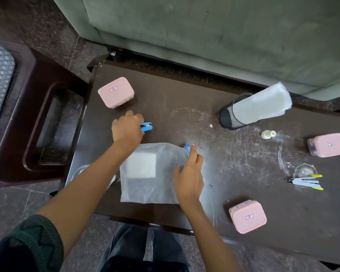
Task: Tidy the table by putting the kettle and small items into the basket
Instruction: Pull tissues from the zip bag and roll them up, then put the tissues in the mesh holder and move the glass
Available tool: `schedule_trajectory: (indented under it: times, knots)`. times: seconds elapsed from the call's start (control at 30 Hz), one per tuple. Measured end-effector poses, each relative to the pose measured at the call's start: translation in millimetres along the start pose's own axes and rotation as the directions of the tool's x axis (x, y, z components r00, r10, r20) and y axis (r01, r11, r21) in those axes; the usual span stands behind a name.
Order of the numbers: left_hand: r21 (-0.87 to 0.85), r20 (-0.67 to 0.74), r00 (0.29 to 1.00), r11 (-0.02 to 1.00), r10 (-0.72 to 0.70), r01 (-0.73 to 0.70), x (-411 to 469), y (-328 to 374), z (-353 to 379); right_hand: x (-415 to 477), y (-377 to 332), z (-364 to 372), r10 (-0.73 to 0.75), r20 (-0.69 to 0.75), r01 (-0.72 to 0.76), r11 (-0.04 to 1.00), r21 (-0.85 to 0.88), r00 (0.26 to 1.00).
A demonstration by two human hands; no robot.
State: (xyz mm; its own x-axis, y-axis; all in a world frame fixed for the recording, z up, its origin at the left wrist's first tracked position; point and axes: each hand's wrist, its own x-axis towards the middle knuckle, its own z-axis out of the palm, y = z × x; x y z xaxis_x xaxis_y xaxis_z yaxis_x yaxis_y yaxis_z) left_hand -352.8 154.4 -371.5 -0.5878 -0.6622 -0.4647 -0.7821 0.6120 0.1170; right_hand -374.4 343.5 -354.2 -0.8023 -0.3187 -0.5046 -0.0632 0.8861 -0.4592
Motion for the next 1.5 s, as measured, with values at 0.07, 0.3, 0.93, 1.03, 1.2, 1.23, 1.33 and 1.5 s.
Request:
schedule_trajectory:
  times: [0.07,0.3,0.93,1.03,1.2,1.23,1.33,1.5]
  knots:
    - [0.025,-0.030,0.999,1.000,0.014,-0.013,4.9,-7.3,-5.0,6.4,-10.6,6.9,0.005,-0.044,-0.002,0.999,0.054,0.999]
    - [-0.400,-0.088,0.993,0.916,-0.076,0.035,0.1,-46.5,-36.7,37.5,-64.7,20.8,0.046,-0.170,-0.009,0.978,0.208,0.984]
    - [-0.003,0.162,0.984,0.998,0.068,-0.068,-152.0,-103.6,-12.1,39.4,-61.4,27.4,-0.070,-0.309,0.100,0.992,0.083,0.949]
    - [0.002,0.114,0.989,0.995,0.096,-0.097,-154.0,-104.7,-5.9,35.3,-55.2,23.5,-0.098,-0.348,0.113,0.993,0.022,0.932]
    - [0.016,0.071,0.980,0.982,0.187,-0.188,-166.6,-95.7,-6.6,26.4,-47.6,16.3,-0.131,-0.408,0.117,0.991,-0.059,0.904]
    - [0.007,0.071,0.975,0.978,0.209,-0.210,-170.4,-90.5,-7.7,24.0,-43.7,13.7,-0.139,-0.409,0.122,0.990,-0.068,0.902]
    - [0.002,0.062,0.957,0.959,0.284,-0.285,-178.5,-68.8,-13.5,19.0,-31.8,4.0,-0.150,-0.404,0.122,0.988,-0.094,0.902]
    - [0.069,0.048,0.922,0.919,0.385,-0.388,-178.2,-11.3,-31.4,17.1,-3.3,-17.9,-0.150,-0.406,0.118,0.988,-0.102,0.902]
